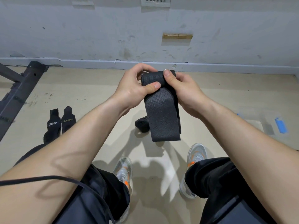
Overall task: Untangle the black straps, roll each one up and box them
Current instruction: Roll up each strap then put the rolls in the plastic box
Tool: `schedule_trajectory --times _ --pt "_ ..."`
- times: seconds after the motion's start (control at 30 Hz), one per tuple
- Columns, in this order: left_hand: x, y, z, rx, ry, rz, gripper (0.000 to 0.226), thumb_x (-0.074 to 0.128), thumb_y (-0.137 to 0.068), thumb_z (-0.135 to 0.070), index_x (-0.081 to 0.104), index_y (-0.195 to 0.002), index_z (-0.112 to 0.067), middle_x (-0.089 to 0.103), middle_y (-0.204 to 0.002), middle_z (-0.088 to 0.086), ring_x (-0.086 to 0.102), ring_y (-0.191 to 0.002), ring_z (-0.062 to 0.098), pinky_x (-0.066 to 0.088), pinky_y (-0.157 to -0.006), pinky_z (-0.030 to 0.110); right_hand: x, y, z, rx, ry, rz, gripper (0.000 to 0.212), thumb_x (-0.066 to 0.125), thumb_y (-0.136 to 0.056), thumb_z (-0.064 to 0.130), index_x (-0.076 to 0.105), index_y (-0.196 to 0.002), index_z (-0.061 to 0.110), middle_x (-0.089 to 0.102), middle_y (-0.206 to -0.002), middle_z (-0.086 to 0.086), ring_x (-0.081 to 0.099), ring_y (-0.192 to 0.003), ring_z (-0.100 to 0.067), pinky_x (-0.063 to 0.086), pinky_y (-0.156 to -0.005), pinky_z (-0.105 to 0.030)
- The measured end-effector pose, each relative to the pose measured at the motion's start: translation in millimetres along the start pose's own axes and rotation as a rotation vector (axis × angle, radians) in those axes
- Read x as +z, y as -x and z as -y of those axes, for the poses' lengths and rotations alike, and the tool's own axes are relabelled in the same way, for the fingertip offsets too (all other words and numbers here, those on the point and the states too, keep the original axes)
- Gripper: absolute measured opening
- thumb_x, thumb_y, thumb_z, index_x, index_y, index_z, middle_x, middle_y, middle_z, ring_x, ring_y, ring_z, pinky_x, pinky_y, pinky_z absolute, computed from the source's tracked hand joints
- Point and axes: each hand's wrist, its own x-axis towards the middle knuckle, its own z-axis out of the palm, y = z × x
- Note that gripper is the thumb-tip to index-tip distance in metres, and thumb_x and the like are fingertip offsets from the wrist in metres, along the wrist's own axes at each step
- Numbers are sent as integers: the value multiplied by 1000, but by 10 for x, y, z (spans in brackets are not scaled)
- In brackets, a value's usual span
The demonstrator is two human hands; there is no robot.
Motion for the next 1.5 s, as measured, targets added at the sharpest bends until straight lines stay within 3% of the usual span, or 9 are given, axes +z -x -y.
schedule_trajectory --times 0.3,0.5,0.63,0.83,1.0,1.1,1.23,1.37,1.5 --pt "52 41 34 -317 175 34 29 73 -90 -3 66 -118 3 74 -111 19 74 -102 33 60 -91 47 -27 17 -80 -25 38 -37 20 58 -102 12 62 -118 1 74 -94 -9 71 -85 -18 58 -81 -33" --pt "96 74 -102 -377 403 121 19 57 -99 -9 70 -111 -3 75 -106 12 73 -95 21 57 -91 35 49 62 -82 -57 45 -65 18 58 -102 8 59 -119 3 72 -92 -6 69 -81 -13 57 -77 -29" --pt "247 96 -102 -429 599 19 37 47 -101 -13 62 -129 8 66 -128 25 69 -108 33 57 -93 39 203 109 -102 25 -63 -118 22 48 -107 18 51 -124 4 67 -100 -7 69 -76 -10 57 -62 -27" --pt "257 62 -27 -450 555 -79 40 50 -102 -17 58 -133 8 66 -127 28 68 -109 37 55 -95 45 260 91 -111 96 -93 -129 17 44 -109 22 46 -120 10 63 -98 -5 68 -69 -7 55 -57 -24" --pt "118 9 -13 -354 124 16 68 58 -85 -63 70 -115 -4 77 -108 13 74 -103 31 57 -95 47 244 83 -118 77 -68 -95 10 47 -107 17 48 -117 11 66 -98 -5 67 -85 -16 58 -78 -35" --pt "19 -18 17 -292 95 24 44 69 -88 -47 69 -103 -5 76 -100 12 74 -96 29 57 -95 52 210 79 -87 47 -102 -61 13 51 -105 9 52 -118 12 67 -99 -7 68 -87 -19 58 -83 -37" --pt "-33 -34 20 -255 206 -39 7 69 -96 -16 67 -96 -10 72 -87 8 71 -82 24 59 -84 38 213 64 -28 73 -186 -11 19 56 -102 10 56 -118 20 69 -96 -3 69 -81 -15 57 -73 -35" --pt "-32 -28 8 -274 193 -91 28 76 -89 -9 60 -113 -10 69 -93 8 69 -83 24 60 -83 39 231 60 -26 120 -59 -6 14 49 -105 39 55 -114 29 68 -81 18 66 -72 -1 54 -70 -31" --pt "-36 -5 -5 -248 150 -68 35 80 -85 -5 61 -113 -13 69 -95 9 69 -82 23 61 -80 38 213 20 -51 91 6 -44 21 48 -106 41 56 -112 22 68 -95 7 68 -84 -10 56 -73 -31"
